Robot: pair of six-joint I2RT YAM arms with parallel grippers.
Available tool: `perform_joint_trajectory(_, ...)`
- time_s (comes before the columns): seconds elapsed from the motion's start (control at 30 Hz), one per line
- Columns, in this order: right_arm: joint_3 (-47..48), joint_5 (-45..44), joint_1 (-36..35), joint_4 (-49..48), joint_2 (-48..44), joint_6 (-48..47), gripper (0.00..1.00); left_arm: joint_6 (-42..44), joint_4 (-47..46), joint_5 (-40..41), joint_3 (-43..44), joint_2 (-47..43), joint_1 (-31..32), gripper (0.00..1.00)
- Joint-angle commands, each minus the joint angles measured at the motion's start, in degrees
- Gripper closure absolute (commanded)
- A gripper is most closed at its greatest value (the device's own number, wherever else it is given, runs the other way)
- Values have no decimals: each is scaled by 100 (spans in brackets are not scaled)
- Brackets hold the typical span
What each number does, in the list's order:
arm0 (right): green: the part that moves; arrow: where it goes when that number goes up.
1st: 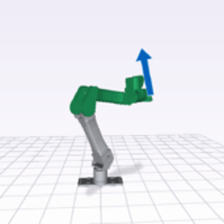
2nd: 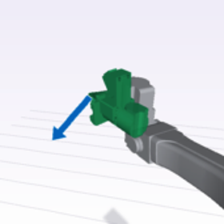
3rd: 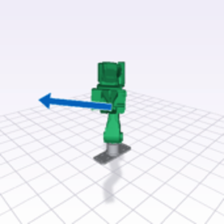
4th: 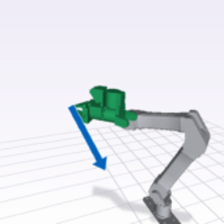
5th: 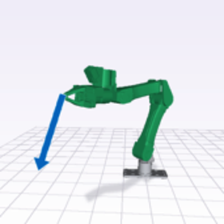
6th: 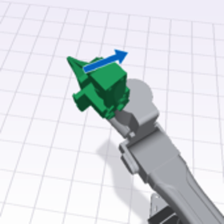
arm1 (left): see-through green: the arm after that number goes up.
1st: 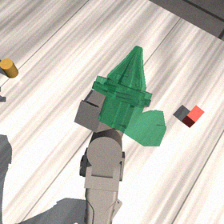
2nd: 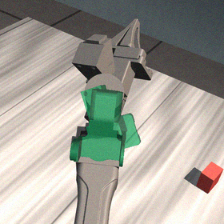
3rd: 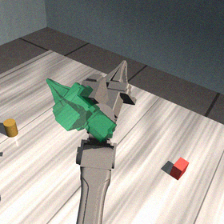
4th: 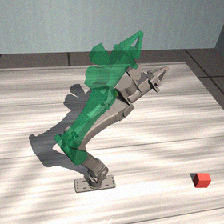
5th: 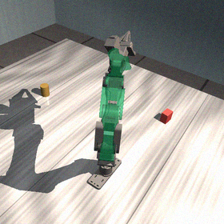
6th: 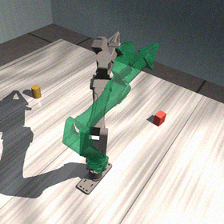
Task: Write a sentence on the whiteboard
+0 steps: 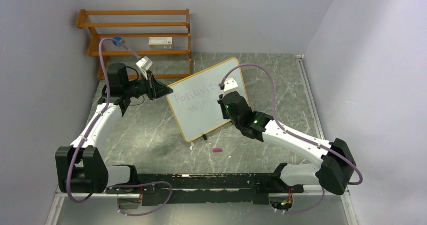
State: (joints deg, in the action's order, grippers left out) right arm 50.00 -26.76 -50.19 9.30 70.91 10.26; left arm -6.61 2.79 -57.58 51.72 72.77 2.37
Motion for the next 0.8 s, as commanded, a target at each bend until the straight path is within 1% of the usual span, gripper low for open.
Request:
perform_joint_trajectory(0.0, 68, -66, 62, 4, 139, 1, 100, 503, 183, 265, 13, 97, 92, 95)
perform_joint_trajectory(0.23, 149, -125, 63, -44, 290, -15, 100, 516, 187, 247, 12, 88, 88, 95)
perform_joint_trajectory(0.77, 125, -33, 64, -462, 91, -129, 100, 512, 188, 265, 18, 88, 93, 95)
